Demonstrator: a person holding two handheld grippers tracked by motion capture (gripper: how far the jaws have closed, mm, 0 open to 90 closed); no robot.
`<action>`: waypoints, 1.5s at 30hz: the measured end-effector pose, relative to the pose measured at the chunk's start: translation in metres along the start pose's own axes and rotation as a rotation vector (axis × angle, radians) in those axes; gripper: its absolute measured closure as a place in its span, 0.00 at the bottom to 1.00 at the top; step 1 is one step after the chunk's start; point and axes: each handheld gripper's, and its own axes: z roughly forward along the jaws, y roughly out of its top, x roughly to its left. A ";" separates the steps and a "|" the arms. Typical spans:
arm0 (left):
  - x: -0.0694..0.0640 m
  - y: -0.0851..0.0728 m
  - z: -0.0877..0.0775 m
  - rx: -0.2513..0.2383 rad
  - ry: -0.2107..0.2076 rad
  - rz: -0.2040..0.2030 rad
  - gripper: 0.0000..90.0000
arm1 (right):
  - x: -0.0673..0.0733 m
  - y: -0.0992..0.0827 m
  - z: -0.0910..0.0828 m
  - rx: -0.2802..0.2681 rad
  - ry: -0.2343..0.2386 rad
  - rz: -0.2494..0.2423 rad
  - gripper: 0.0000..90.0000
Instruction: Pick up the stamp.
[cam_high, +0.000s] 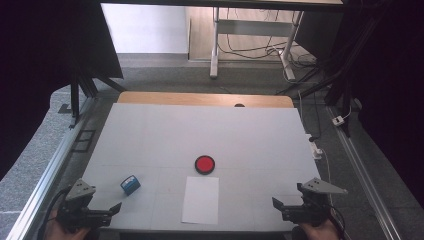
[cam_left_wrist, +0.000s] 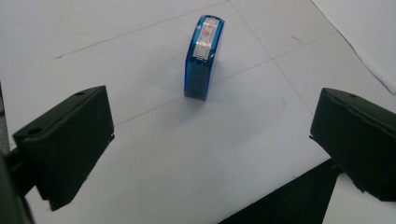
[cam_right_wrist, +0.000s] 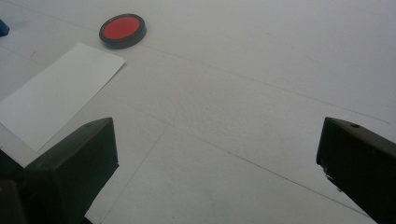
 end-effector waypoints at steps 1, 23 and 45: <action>0.000 -0.001 -0.001 -0.003 -0.006 0.004 0.01 | 0.000 0.000 0.000 0.000 0.003 -0.006 0.00; 0.005 -0.002 -0.001 0.001 -0.106 -0.001 0.02 | 0.006 0.001 0.002 0.020 0.017 -0.062 0.00; 0.008 0.003 0.000 0.004 -0.141 0.018 0.00 | 0.007 0.001 0.004 0.033 0.028 -0.072 0.00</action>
